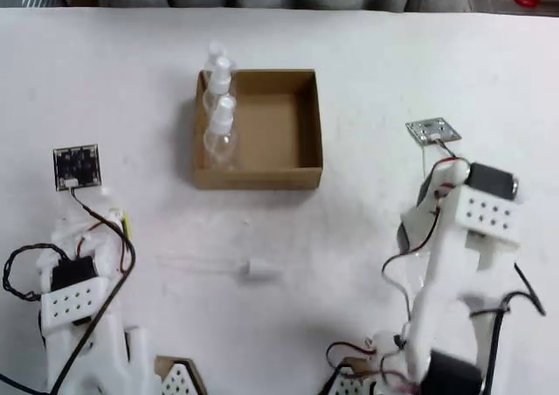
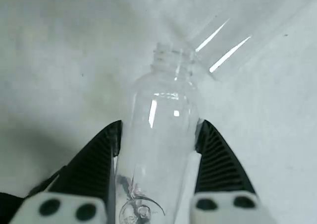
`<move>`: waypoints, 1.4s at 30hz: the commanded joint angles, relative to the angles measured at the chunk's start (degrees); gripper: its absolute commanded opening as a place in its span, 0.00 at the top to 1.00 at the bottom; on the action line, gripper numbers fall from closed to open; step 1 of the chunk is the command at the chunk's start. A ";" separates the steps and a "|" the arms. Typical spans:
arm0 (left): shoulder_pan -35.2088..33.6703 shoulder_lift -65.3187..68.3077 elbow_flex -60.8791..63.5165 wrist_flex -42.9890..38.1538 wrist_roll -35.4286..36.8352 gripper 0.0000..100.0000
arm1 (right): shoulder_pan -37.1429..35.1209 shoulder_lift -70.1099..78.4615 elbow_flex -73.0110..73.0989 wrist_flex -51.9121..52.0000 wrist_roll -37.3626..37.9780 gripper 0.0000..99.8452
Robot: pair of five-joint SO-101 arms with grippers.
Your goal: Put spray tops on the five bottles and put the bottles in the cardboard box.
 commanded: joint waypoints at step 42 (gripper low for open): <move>0.13 -1.36 -0.62 -1.41 -0.70 0.98 | -23.96 -74.24 44.31 -51.30 -17.05 0.98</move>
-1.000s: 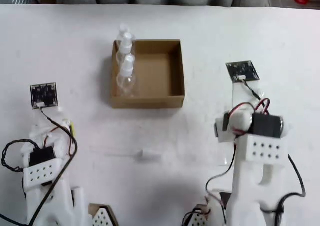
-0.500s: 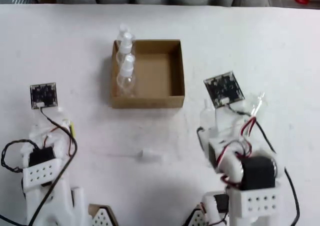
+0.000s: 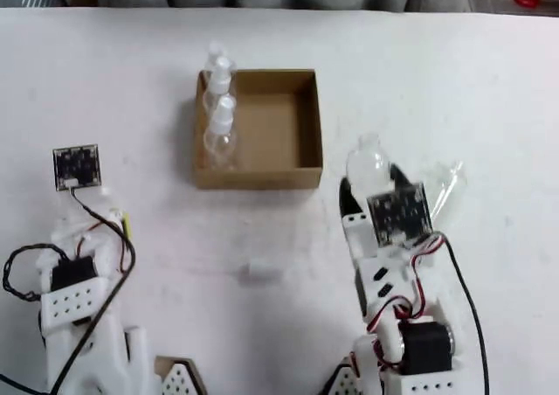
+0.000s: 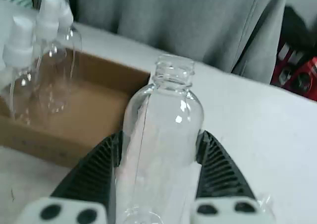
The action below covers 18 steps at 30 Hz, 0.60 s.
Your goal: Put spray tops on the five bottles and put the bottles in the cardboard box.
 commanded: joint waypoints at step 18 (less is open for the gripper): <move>0.13 -1.36 -0.62 -1.58 -0.70 0.98 | -16.40 -4.88 0.26 -17.45 -22.33 0.99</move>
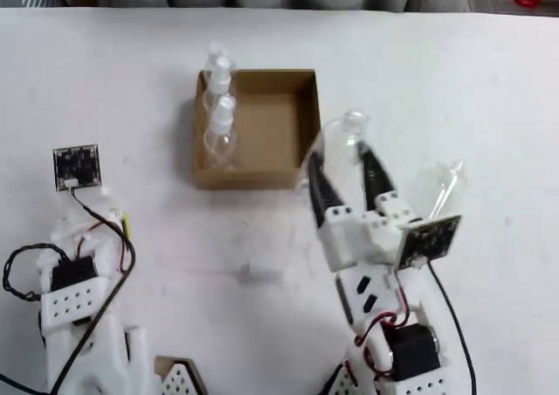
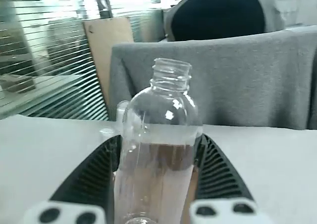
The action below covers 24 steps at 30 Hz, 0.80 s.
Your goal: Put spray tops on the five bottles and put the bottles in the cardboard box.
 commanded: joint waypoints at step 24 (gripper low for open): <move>0.22 -1.63 -0.62 -1.85 -0.70 0.98 | -30.64 -0.48 16.00 -18.95 5.89 0.99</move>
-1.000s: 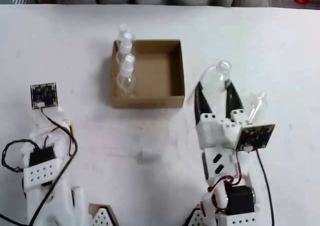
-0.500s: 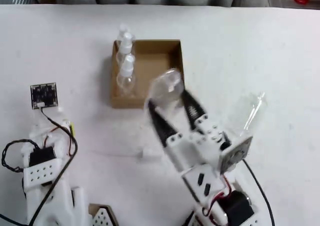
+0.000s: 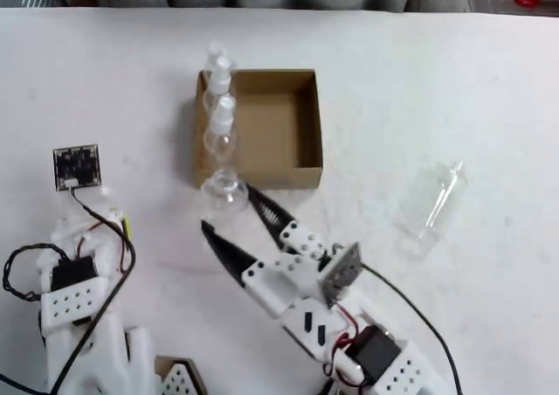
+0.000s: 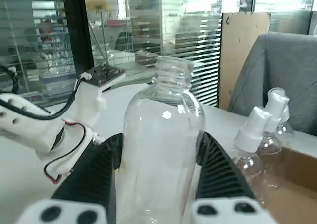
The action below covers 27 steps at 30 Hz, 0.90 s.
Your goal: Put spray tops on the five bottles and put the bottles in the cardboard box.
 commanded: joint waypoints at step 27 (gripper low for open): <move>-6.90 -1.19 -53.10 21.54 10.99 0.98 | -3.74 -0.48 2.29 5.14 0.35 0.99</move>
